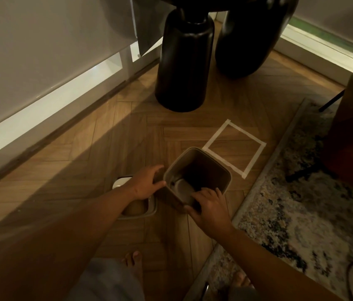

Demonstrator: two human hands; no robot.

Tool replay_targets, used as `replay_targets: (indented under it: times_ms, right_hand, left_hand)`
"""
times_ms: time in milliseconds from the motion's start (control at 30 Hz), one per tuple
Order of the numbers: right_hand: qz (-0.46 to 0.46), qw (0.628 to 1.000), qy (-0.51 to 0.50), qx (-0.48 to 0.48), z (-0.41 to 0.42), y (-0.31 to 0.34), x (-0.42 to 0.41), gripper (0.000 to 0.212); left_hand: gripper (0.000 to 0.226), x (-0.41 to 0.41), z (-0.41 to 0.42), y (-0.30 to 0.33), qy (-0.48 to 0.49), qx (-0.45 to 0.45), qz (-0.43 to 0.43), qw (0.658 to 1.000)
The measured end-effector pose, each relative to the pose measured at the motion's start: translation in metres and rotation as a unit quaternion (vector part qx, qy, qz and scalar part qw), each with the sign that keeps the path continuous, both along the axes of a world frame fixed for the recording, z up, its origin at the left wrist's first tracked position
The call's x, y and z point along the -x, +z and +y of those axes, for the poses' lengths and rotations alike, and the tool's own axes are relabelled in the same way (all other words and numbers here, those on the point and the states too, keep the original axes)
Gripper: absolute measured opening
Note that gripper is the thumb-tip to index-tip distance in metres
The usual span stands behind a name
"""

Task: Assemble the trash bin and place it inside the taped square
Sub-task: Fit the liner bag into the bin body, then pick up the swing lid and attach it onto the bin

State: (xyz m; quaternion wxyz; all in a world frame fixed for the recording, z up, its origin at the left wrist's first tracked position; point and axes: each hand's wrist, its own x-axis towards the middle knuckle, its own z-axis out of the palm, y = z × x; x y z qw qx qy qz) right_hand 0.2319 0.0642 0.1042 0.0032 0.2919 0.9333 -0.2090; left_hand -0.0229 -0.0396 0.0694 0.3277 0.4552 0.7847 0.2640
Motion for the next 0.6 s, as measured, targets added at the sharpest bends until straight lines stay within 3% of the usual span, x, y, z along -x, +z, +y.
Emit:
replay_targets:
  times_ms: [233, 600]
  right_hand:
    - [0.112, 0.985, -0.015, 0.13, -0.023, 0.025, 0.063, 0.051]
    - [0.1, 0.964, -0.052, 0.243, -0.078, -0.026, 0.139, 0.061]
  left_hand:
    - [0.065, 0.03, -0.041, -0.006, 0.103, -0.01, 0.019, 0.994]
    - [0.07, 0.078, -0.112, -0.037, 0.218, 0.002, -0.016, 0.976]
